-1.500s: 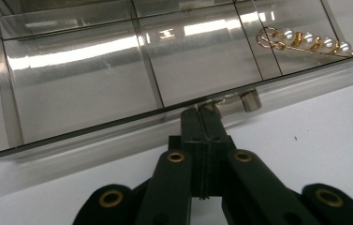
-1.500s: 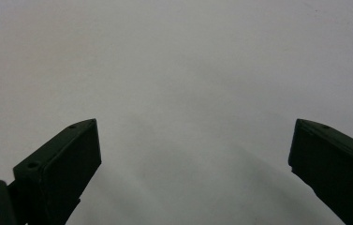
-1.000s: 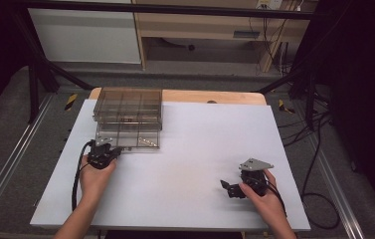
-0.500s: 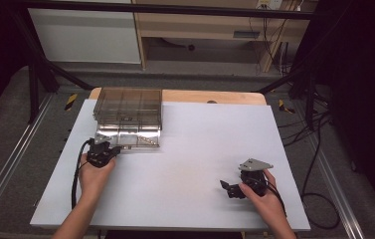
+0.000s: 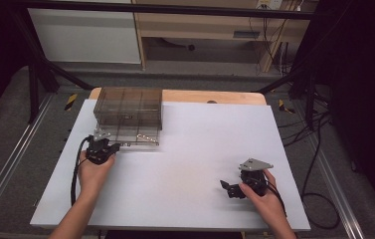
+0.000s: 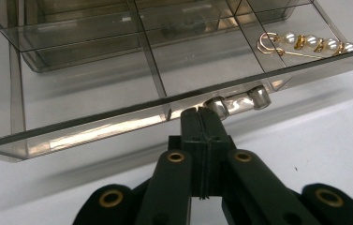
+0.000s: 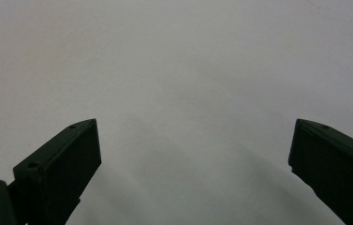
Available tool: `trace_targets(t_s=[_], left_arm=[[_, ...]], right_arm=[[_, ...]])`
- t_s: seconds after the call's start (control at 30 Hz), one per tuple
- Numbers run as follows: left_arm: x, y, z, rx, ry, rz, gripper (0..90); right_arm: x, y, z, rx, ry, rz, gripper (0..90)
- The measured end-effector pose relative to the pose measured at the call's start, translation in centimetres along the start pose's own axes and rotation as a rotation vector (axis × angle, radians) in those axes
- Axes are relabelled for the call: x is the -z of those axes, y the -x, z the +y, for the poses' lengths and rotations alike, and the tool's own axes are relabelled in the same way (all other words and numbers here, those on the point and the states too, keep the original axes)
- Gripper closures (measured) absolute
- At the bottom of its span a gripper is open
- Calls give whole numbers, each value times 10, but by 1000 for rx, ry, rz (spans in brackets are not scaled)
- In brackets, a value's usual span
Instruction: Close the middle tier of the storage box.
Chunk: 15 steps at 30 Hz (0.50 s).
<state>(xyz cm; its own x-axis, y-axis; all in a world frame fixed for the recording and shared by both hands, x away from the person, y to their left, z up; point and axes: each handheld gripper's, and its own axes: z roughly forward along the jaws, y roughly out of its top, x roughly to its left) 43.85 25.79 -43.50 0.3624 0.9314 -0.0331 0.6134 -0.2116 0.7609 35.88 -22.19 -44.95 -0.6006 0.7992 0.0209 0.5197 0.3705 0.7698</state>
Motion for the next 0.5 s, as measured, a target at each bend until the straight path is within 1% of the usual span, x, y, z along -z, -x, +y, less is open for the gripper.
trace_targets(t_s=[0.1,0.5], left_arm=[[0,0,1,3,-1,0,900],[0,1,11,-13,0,-3,900]], right_arm=[[0,0,0,-2,2,0,29],[-1,2,-1,-10,1,-2,29]])
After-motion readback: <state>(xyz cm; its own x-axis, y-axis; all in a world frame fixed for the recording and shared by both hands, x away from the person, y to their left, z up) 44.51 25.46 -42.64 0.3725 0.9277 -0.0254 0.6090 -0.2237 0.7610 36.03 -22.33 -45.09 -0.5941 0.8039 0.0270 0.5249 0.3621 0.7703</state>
